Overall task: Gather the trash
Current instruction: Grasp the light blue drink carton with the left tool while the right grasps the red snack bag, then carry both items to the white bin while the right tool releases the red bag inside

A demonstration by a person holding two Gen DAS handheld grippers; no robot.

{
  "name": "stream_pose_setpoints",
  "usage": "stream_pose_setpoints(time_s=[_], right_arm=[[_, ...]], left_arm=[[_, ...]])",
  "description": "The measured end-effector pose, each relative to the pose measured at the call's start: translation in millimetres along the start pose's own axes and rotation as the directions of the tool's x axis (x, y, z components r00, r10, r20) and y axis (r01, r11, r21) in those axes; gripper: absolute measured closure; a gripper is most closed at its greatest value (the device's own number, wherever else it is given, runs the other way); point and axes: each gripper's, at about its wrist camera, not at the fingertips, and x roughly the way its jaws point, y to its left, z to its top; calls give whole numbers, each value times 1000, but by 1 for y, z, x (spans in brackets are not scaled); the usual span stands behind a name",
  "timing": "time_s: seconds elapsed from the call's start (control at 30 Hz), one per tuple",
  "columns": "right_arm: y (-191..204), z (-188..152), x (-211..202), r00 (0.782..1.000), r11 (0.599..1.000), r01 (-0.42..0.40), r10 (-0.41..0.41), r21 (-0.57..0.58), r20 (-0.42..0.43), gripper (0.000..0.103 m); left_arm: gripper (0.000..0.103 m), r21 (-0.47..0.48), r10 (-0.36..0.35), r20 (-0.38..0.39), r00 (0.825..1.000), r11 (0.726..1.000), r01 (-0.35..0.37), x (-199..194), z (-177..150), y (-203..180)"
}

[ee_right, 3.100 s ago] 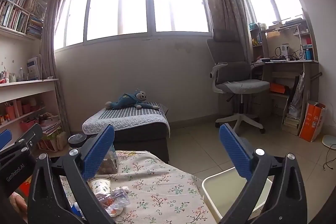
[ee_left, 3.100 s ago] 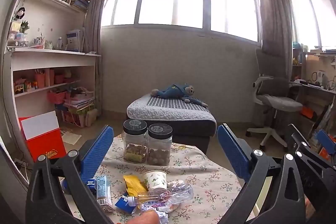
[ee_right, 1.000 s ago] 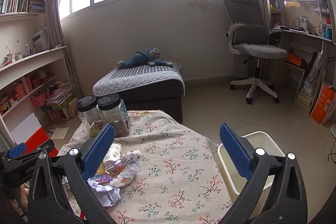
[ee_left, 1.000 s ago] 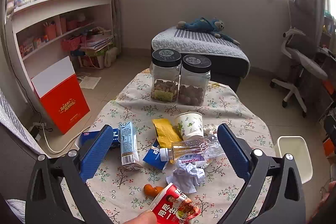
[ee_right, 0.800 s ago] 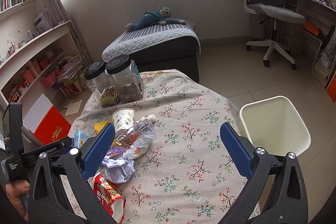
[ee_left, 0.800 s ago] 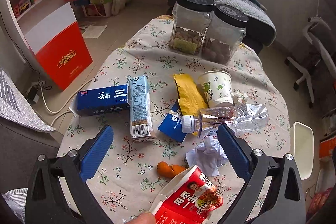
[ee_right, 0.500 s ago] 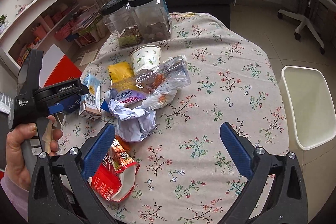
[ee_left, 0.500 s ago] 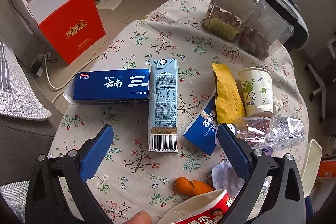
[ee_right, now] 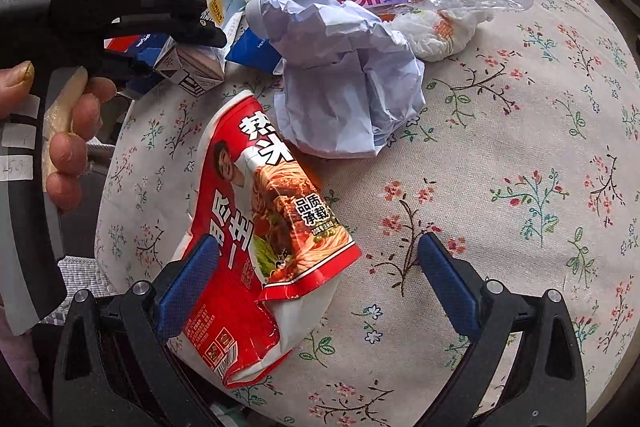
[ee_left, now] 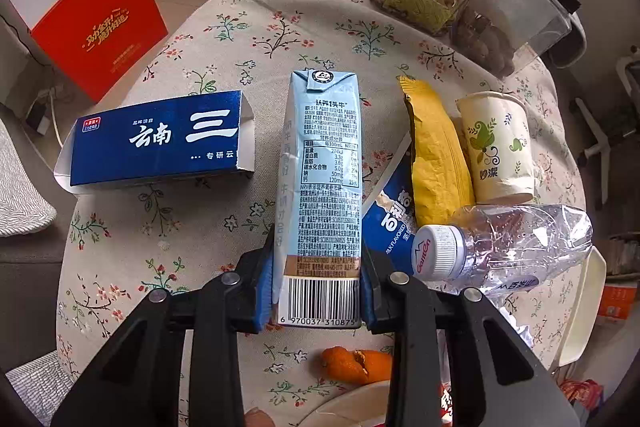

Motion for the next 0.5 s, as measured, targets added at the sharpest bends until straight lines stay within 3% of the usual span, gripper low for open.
stream_pose_setpoints(time_s=[0.07, 0.13, 0.3, 0.5], right_arm=[[7, 3, 0, 999, 999, -33, 33, -26, 1, 33], [11, 4, -5, 999, 999, -29, 29, -32, 19, 45], [11, 13, -26, 995, 997, -46, 51, -61, 80, 59], [15, 7, -54, 985, 994, 15, 5, -112, 173, 60]], left_arm=[[70, 25, -10, 27, 1000, 1000, 9, -10, -3, -3], [70, 42, -24, 51, 998, 999, 22, -20, -6, -7], [70, 91, -42, 120, 992, 995, 31, -46, -13, -13], [70, 115, -84, 191, 978, 991, 62, -77, -21, -15]])
